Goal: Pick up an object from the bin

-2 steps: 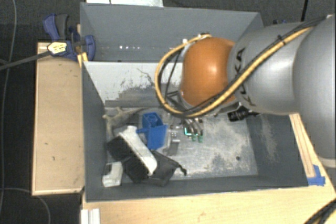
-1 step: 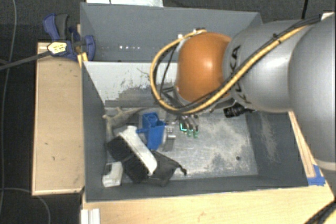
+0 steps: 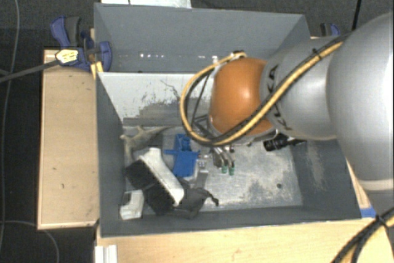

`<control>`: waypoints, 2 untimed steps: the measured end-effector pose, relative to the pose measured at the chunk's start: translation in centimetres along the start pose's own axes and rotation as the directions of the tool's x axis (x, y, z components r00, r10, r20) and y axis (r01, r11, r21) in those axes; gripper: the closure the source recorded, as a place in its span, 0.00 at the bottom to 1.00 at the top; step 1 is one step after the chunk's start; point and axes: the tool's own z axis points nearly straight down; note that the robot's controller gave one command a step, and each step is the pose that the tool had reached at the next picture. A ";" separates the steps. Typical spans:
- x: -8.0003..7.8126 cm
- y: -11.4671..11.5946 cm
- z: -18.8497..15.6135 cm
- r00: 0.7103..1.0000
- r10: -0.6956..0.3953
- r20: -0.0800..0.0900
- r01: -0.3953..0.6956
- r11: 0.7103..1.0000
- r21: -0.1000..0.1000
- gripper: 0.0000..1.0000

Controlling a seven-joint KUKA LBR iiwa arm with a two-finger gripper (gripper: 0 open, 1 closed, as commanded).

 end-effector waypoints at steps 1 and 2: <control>0.5 0.9 2.0 1.000 0.000 -0.010 0.000 1.000 0.004 0.00; 0.1 3.3 3.8 0.998 0.069 0.011 -0.069 0.998 -0.001 1.00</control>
Offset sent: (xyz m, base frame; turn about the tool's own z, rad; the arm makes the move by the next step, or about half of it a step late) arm -0.0029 0.0351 -0.0433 0.0654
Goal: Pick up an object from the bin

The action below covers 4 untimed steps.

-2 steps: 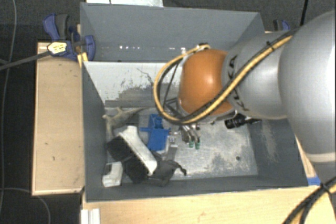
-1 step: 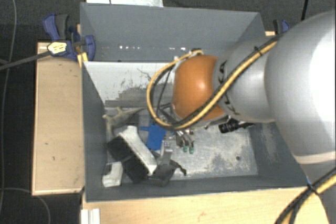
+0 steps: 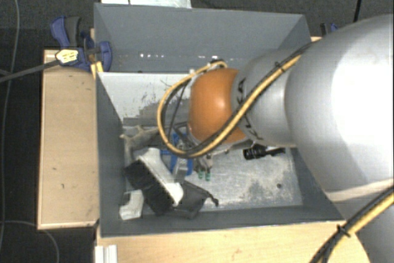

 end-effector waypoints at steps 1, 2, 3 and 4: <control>0.0 0.0 0.0 1.000 0.001 0.000 -0.001 1.000 0.000 1.00; 0.1 0.1 -3.9 1.000 -0.002 -0.012 0.002 1.000 0.003 1.00; -1.9 -0.4 -7.7 1.000 0.018 0.002 -0.018 1.000 -0.002 1.00; -2.5 -0.5 -8.2 1.000 0.022 0.000 -0.022 1.000 0.000 1.00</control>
Offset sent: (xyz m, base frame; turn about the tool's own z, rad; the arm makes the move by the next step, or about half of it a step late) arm 0.0080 0.0029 0.1649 -0.0044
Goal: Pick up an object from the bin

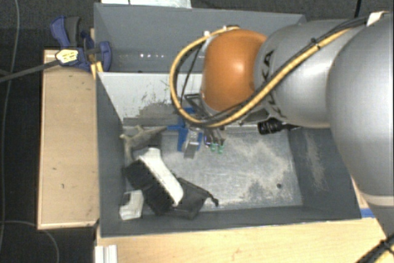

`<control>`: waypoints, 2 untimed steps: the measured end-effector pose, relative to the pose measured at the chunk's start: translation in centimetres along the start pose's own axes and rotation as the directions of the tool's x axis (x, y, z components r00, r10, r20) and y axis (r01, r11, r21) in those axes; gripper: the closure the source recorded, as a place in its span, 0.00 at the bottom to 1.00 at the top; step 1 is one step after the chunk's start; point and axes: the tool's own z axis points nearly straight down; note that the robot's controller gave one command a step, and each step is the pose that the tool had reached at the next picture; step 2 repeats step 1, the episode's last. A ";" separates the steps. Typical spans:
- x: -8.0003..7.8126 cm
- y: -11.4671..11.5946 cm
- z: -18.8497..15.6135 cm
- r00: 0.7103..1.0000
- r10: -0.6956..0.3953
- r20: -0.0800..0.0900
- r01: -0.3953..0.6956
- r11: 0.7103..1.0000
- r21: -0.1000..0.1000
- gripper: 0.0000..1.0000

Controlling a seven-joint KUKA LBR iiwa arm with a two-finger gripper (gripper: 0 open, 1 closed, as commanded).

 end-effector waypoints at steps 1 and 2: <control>0.3 1.6 -12.5 1.000 -0.002 0.004 0.002 1.000 -0.003 1.00; 0.3 1.6 -12.5 1.000 -0.002 0.004 0.002 1.000 -0.003 1.00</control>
Offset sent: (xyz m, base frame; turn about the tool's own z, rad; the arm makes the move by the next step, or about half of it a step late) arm 0.0000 0.0000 0.0000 0.0000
